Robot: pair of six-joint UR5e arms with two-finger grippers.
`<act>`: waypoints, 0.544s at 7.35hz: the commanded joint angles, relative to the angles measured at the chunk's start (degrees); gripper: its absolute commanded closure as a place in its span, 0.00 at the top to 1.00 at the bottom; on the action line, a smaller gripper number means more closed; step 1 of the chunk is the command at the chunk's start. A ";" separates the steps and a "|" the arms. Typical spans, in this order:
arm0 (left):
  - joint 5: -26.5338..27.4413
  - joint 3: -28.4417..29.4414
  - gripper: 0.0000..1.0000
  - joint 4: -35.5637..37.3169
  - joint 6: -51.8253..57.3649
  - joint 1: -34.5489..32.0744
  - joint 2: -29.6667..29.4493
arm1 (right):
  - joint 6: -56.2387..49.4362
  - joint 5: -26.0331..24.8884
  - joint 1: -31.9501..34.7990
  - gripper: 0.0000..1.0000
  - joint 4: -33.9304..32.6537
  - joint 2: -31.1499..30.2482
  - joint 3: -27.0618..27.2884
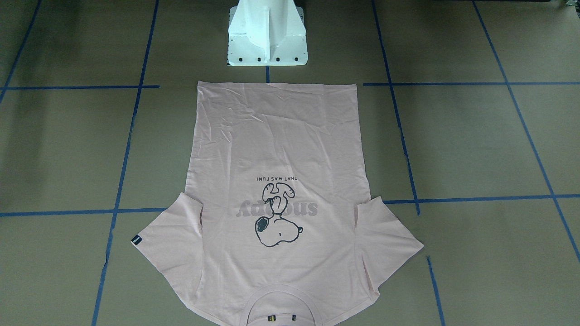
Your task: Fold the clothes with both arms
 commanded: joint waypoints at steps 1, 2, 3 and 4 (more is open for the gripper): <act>0.21 -3.48 1.00 -0.83 2.64 0.05 2.95 | -0.16 -0.18 0.10 1.00 0.35 -0.23 -0.52; 0.03 -3.69 1.00 -0.49 2.84 0.05 3.24 | -0.07 -0.01 0.10 1.00 0.35 -0.14 -1.22; 0.29 -3.86 1.00 -0.48 2.84 0.05 3.59 | -0.07 0.08 0.10 1.00 0.35 -0.14 -0.96; -0.05 -3.95 1.00 -0.48 2.76 -0.03 3.94 | -0.07 0.08 0.10 1.00 0.44 -0.14 -0.79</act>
